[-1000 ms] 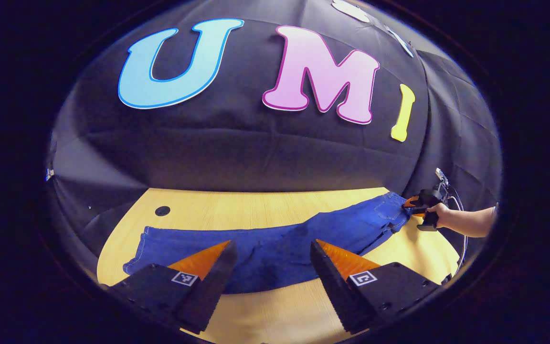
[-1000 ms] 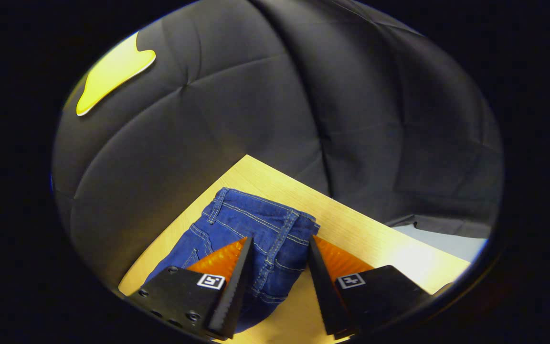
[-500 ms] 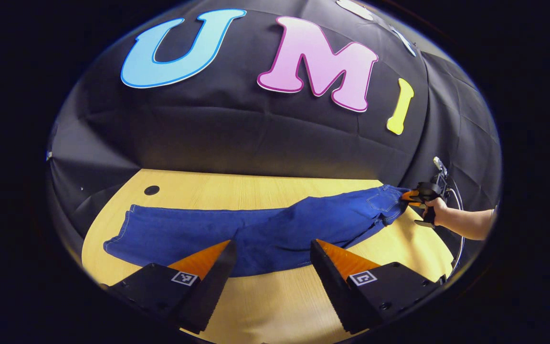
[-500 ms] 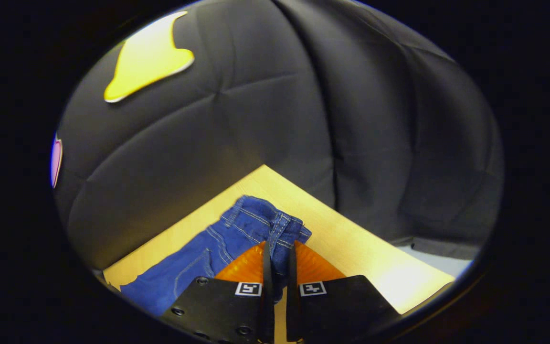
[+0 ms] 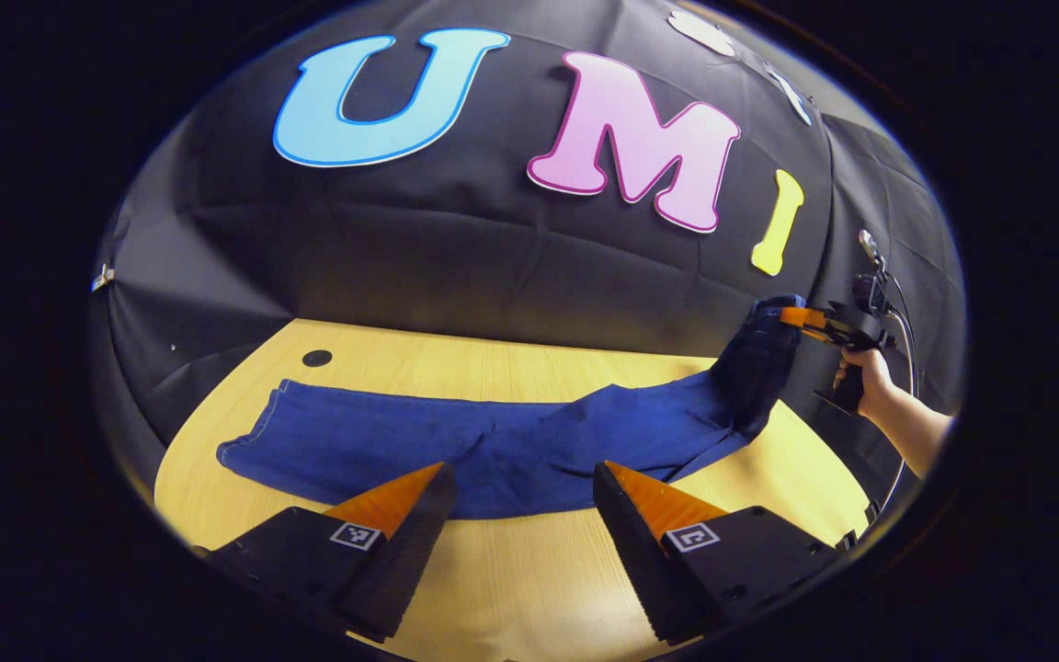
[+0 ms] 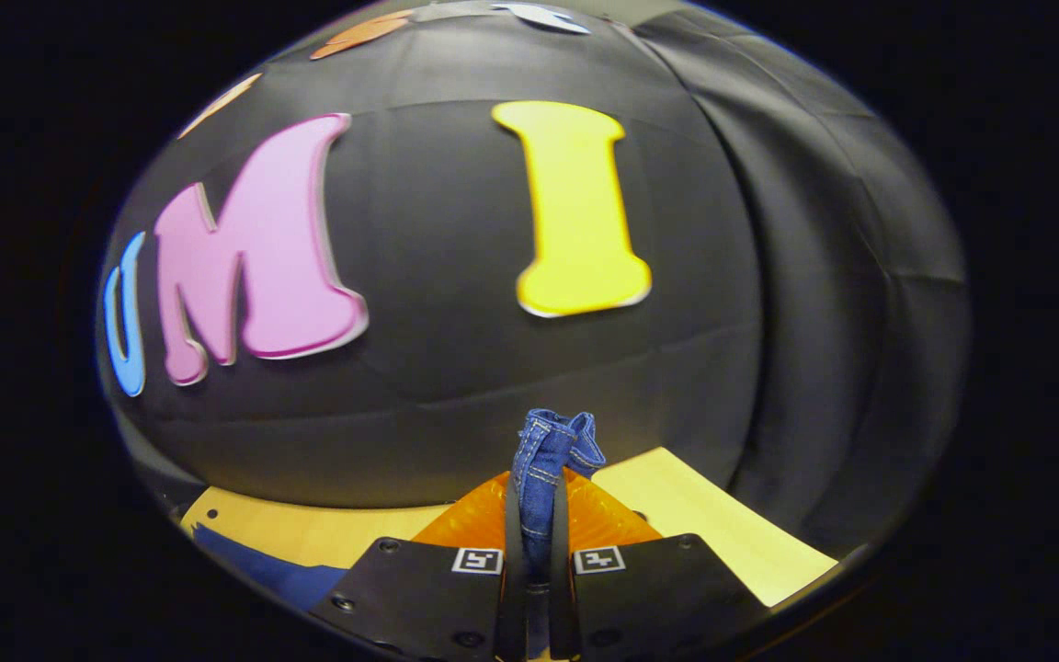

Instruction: Grasp the waist and the cuffs of the jeans and fold them to make the two legs overlap; first hold the waist and fold one-third of the jeans toward the cuffs, then hold the cuffs and fold the remaining one-third in the same direction to finish folding.

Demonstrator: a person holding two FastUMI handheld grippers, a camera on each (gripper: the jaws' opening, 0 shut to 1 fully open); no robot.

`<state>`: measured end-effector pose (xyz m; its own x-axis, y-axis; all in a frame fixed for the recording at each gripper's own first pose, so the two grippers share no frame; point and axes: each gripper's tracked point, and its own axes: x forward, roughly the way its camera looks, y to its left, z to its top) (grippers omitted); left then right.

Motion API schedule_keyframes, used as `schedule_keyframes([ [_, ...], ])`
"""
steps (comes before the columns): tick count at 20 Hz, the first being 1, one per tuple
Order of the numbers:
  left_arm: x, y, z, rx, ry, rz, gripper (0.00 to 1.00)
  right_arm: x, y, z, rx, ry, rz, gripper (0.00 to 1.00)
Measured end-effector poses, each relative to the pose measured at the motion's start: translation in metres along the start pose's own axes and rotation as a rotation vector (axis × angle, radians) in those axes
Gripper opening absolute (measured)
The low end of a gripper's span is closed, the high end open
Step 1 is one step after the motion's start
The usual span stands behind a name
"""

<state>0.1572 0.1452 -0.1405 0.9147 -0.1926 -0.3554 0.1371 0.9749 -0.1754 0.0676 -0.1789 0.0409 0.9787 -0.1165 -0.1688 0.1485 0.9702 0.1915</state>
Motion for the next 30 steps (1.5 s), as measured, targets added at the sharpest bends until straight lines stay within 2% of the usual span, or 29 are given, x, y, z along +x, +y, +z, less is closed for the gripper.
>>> schedule_keyframes([
  [6,-0.014,0.042,-0.02,-0.054,-0.015,0.039,0.96,-0.006,0.0,-0.041,-0.126,0.004,0.242,0.13],
  [9,-0.015,0.067,-0.027,-0.113,-0.045,0.071,0.96,0.002,-0.005,-0.079,-0.159,0.078,0.388,0.13],
  [12,-0.014,0.094,-0.034,-0.167,-0.068,0.116,0.96,0.016,-0.021,-0.098,-0.176,0.22,0.502,0.14],
  [14,-0.013,0.112,-0.031,-0.193,-0.093,0.146,0.96,0.038,-0.044,-0.114,-0.177,0.344,0.516,0.25],
  [16,-0.014,0.133,-0.025,-0.21,-0.119,0.19,0.96,0.057,-0.069,-0.112,-0.18,0.371,0.548,0.51],
  [17,-0.013,0.145,-0.025,-0.214,-0.127,0.215,0.96,0.065,-0.081,-0.094,-0.182,0.347,0.554,0.63],
  [18,-0.013,0.158,-0.023,-0.212,-0.134,0.243,0.96,0.068,-0.087,-0.088,-0.193,0.335,0.541,0.76],
  [19,-0.011,0.172,-0.022,-0.209,-0.136,0.276,0.96,0.073,-0.099,-0.075,-0.202,0.342,0.527,0.93],
  [20,-0.006,0.189,-0.022,-0.202,-0.128,0.317,0.96,0.046,-0.083,-0.085,-0.206,0.349,0.513,0.98],
  [26,0.021,0.267,-0.017,-0.202,-0.102,0.472,0.96,0.029,-0.134,-0.058,-0.192,0.303,0.427,0.98],
  [28,0.031,0.29,-0.014,-0.175,-0.093,0.492,0.96,0.017,-0.152,-0.05,-0.187,0.29,0.407,0.97],
  [30,0.046,0.301,-0.026,-0.168,-0.02,0.487,0.96,0.009,-0.171,-0.047,-0.21,0.289,0.386,0.97],
])
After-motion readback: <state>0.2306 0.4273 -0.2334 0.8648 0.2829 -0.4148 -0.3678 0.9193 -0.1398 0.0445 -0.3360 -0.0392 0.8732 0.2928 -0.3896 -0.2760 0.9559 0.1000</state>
